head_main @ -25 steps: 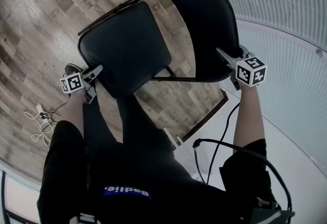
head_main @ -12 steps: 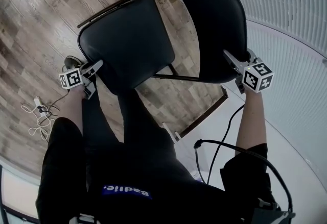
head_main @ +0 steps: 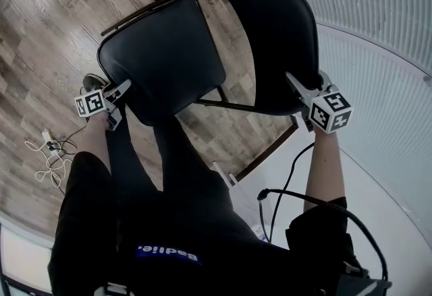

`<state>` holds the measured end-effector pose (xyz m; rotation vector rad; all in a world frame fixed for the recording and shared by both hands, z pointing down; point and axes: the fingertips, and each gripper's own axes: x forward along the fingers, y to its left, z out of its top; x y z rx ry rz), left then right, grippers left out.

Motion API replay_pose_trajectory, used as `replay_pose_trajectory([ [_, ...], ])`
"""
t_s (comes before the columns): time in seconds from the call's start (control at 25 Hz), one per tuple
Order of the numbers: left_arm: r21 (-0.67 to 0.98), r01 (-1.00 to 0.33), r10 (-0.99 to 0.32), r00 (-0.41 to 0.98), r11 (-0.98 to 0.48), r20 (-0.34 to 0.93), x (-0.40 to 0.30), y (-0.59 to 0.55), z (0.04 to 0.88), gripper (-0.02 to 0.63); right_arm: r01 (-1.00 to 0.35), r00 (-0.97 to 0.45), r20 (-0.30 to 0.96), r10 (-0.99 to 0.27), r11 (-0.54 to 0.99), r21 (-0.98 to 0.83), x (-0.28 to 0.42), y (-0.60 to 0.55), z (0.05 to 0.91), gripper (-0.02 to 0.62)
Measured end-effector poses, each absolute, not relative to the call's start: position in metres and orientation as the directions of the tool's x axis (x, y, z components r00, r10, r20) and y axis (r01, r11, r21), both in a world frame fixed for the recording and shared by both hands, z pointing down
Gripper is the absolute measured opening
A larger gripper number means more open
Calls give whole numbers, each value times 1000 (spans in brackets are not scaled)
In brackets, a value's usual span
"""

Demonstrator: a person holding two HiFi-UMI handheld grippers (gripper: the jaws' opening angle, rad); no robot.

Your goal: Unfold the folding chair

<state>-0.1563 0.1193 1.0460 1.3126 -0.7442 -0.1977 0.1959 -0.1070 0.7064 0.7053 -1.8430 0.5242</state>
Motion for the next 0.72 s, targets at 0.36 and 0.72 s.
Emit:
replay_pose_trajectory([
  [0.36,937,-250,-562,751,244,347,-168,127,1059,287,-680,-257,933,-252,733,11,177,-92,707,207],
  [0.72,892,-351,-519,726,283,451,-183,147,1061,356,-667,-230,922,-311,740,83,177,-91,707,250],
])
